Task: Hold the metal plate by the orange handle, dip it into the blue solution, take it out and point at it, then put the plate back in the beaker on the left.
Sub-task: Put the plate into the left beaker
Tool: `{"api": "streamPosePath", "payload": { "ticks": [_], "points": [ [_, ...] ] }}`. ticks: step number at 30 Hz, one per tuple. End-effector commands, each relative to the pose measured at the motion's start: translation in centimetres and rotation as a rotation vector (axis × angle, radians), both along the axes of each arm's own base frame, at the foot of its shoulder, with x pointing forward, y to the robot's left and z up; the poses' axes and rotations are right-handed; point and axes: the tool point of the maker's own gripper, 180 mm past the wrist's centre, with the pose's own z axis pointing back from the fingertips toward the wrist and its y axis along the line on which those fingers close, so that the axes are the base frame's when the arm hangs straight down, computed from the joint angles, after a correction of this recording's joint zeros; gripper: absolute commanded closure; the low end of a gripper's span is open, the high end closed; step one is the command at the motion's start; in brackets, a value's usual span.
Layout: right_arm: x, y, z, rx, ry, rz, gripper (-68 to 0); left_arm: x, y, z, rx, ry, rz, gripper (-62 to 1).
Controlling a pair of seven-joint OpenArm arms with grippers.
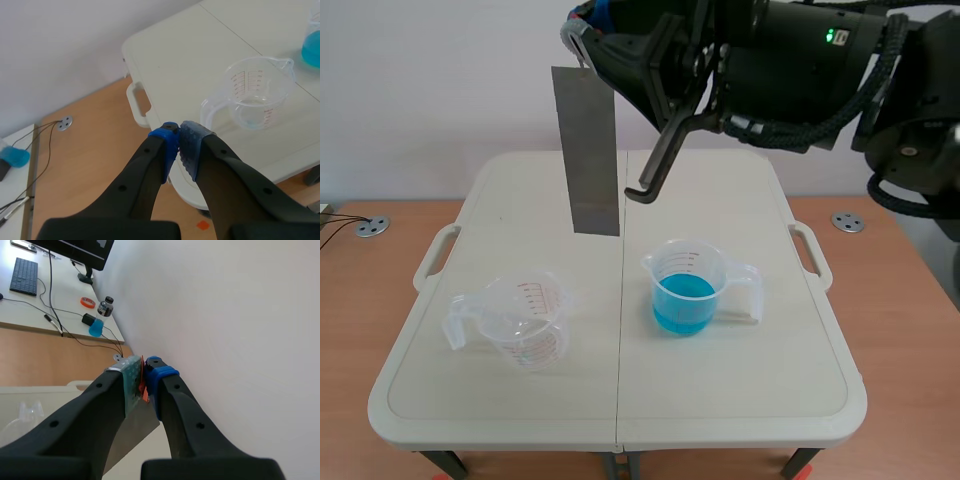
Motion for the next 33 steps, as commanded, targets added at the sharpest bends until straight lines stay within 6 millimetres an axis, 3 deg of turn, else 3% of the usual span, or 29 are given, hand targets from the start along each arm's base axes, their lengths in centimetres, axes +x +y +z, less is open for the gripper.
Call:
{"api": "streamPosePath", "payload": {
  "ticks": [1,16,33],
  "points": [
    [-0.3,0.5,1.8,0.038,-0.038,0.019,-1.1,0.2,-0.3,0.9,-0.009,-0.030,-0.006,-5.1],
    [-0.9,4.1,2.8,0.042,-0.045,0.068,-1.1,0.2,-0.2,0.7,-0.007,-0.024,-0.004,-5.1],
    [0.7,7.1,0.4,0.039,0.055,0.101,-1.1,0.1,-0.3,0.7,-0.008,-0.023,-0.005,-5.1]
  ]
}}
